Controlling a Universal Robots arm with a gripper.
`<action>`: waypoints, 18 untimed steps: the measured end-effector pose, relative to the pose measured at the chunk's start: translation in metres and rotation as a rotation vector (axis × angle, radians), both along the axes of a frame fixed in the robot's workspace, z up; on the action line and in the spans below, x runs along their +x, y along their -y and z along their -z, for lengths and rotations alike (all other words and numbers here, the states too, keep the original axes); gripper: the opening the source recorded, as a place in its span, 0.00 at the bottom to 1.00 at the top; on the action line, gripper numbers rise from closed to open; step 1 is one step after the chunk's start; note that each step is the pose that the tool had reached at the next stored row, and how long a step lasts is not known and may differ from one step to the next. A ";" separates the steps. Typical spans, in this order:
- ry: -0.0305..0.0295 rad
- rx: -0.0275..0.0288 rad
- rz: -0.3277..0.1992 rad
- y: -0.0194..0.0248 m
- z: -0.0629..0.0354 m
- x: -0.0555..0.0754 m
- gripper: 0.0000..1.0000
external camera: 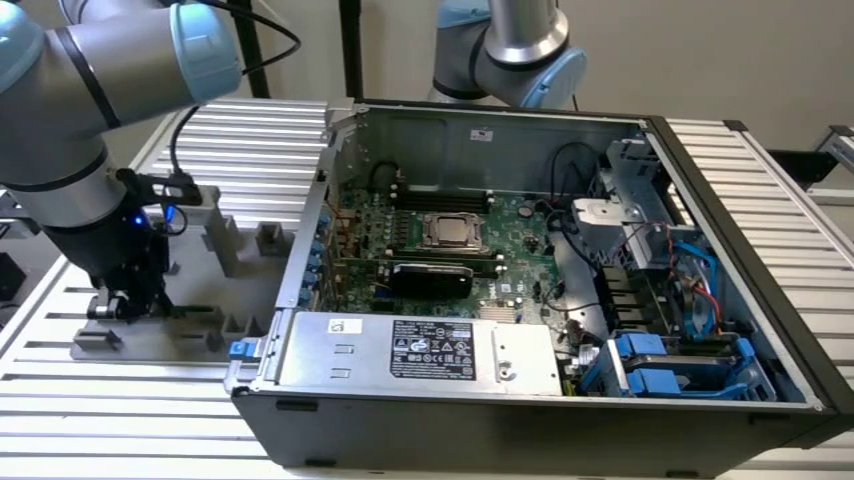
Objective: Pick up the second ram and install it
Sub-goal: 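Pick up the second ram and move it above second insertion slot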
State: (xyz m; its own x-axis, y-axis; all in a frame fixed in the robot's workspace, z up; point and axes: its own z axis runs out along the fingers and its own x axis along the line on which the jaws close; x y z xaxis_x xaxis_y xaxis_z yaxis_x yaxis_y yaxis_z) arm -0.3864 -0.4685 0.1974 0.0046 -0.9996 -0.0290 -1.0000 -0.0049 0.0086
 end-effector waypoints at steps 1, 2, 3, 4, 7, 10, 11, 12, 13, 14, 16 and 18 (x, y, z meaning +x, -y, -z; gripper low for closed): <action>-0.0001 0.0000 0.003 0.0000 0.0000 0.000 0.00; -0.0002 0.0000 0.006 0.0000 0.0000 0.000 0.00; -0.0002 0.0000 0.010 0.0000 0.0000 0.000 0.00; -0.0002 0.0000 0.014 0.0000 0.0000 0.000 0.00; -0.0001 0.0001 0.022 0.0000 0.0001 0.000 0.00; -0.0002 0.0001 0.022 0.0000 0.0000 0.000 0.00; -0.0002 0.0000 0.022 0.0000 0.0000 0.000 0.00; -0.0002 0.0000 0.022 0.0000 0.0000 0.000 0.00; -0.0002 0.0000 0.022 0.0000 0.0000 0.000 0.00; -0.0001 0.0000 0.022 0.0000 0.0000 0.000 0.00; -0.0002 0.0001 0.022 0.0000 -0.0008 0.000 0.00; -0.0002 0.0000 0.022 0.0000 -0.0041 0.000 0.00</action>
State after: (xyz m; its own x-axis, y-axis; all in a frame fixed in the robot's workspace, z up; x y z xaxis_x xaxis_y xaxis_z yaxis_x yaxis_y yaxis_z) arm -0.3864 -0.4684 0.2015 -0.0175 -0.9994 -0.0290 -0.9998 0.0173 0.0088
